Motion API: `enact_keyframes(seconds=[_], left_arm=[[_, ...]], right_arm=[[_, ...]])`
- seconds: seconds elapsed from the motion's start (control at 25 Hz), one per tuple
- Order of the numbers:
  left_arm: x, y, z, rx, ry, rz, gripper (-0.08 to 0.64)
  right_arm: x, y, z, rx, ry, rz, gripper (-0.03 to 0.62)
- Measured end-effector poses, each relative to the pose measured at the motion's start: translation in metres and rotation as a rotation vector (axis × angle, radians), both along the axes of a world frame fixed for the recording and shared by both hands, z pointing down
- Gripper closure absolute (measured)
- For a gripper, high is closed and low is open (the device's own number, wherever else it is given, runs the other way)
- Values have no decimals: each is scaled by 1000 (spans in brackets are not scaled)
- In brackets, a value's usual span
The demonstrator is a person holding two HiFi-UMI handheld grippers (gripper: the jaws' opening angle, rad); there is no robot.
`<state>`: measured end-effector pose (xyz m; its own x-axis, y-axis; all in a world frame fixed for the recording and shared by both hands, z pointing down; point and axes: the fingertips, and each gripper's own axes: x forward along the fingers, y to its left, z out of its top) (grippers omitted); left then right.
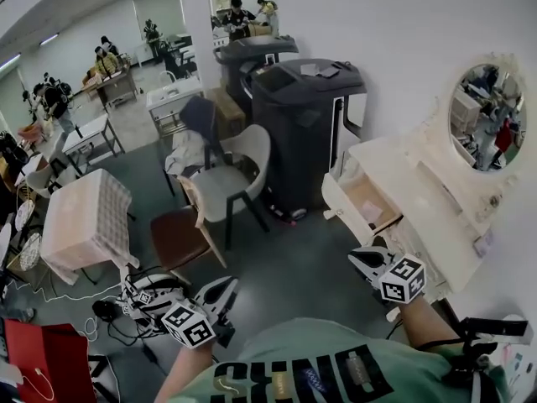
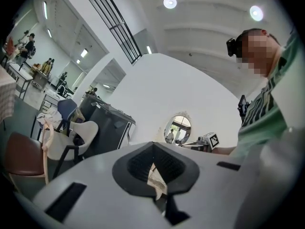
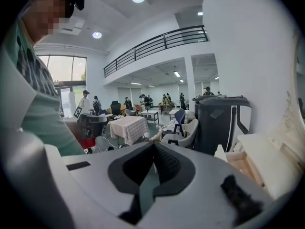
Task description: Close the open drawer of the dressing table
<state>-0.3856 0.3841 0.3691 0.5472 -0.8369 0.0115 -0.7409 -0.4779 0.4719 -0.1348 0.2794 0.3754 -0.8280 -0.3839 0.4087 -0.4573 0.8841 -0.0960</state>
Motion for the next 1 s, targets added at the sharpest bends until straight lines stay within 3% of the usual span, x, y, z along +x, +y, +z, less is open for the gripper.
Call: enact_keyframes(seconds=[0.32, 0.72, 1.0], left_arm=[[48, -83, 1, -30, -55, 53, 552], [129, -205, -26, -23, -107, -40, 553], [179, -264, -10, -93, -148, 18, 554]], right_arm=[[40, -70, 18, -24, -20, 4, 580], [95, -220, 13, -24, -99, -99, 580], [129, -270, 40, -81, -129, -84, 580]])
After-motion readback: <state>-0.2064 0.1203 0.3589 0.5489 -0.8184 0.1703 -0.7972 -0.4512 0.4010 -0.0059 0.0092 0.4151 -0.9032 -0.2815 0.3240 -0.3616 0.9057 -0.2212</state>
